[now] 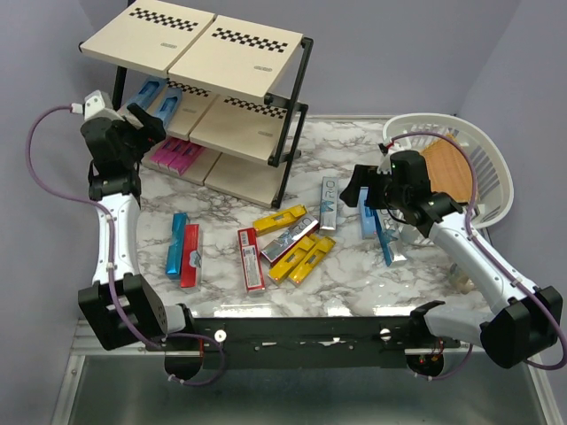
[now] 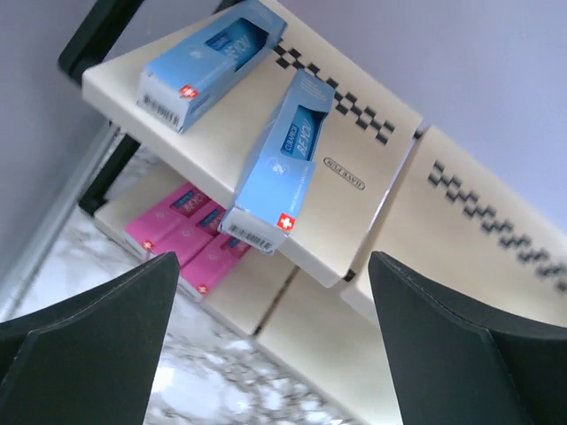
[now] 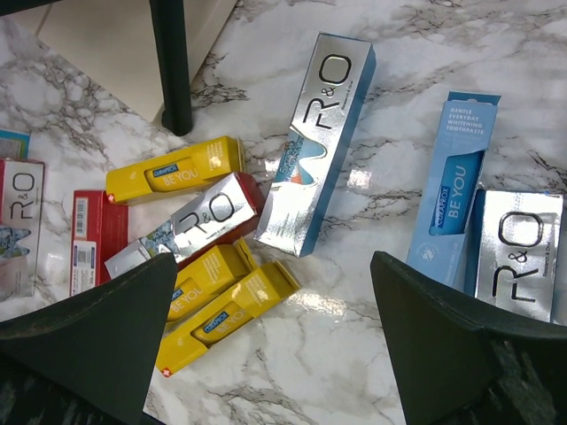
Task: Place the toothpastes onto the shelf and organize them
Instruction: Adjust the toothpaste on the shelf.
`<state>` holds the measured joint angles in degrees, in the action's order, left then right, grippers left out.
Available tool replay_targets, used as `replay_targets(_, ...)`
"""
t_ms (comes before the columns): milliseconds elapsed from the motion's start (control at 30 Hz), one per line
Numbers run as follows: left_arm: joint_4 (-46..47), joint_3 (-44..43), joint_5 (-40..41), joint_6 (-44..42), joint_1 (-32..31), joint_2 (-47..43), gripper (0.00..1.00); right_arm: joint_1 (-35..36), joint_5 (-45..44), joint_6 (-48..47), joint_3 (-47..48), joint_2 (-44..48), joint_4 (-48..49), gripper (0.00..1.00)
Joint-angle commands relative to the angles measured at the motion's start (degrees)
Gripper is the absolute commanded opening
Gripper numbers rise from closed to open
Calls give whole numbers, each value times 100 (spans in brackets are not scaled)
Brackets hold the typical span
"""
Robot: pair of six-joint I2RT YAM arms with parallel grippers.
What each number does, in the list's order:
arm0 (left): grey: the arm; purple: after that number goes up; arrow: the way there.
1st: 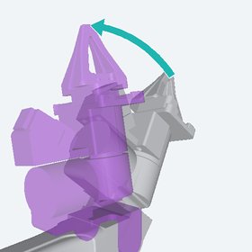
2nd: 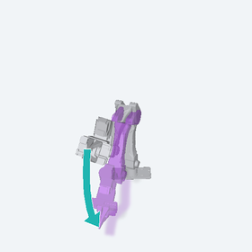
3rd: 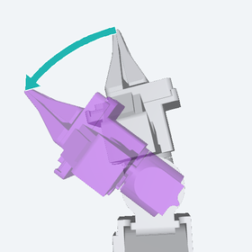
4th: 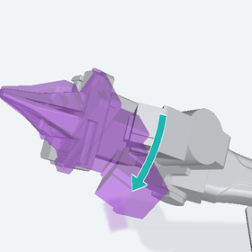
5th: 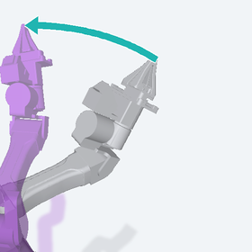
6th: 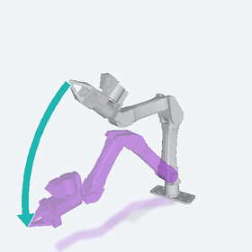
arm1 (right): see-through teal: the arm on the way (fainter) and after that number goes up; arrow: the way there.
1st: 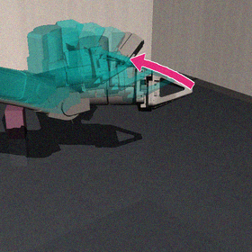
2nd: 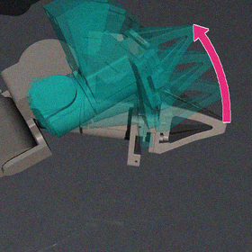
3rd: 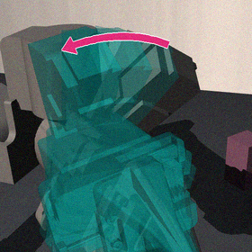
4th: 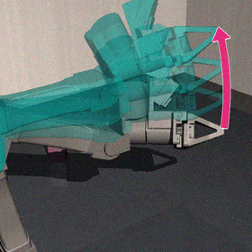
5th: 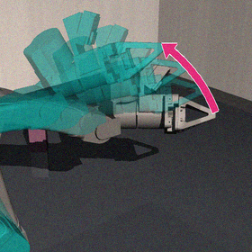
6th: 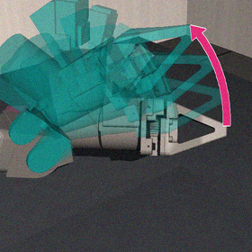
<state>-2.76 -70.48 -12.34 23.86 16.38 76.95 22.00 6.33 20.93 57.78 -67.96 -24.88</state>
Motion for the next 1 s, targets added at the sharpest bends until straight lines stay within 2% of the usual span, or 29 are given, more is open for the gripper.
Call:
replay_targets(0, 189, 578, 935, 1998, -3, -399, 99, -20, 132, -27, -100, 99, 133, 98)
replay_targets(167, 180, 527, 628, 2763, -3, -189, 99, -20, 193, -1, -179, 152, 159, 98)
replay_targets(400, 250, 280, 382, 3151, 32, 268, 98, -20, 150, -27, -241, 231, 177, 98)
replay_targets(667, 707, 192, 162, 3529, 76, 611, 87, -20, 114, -89, -223, 205, 194, 98)
replay_targets(900, 760, 140, 91, 3661, 76, 839, 84, -20, 97, -115, -214, 152, 212, 98)
replay_targets(967, 813, 157, 74, 3679, 76, 857, 80, -20, 97, -115, -197, 134, 203, 98)
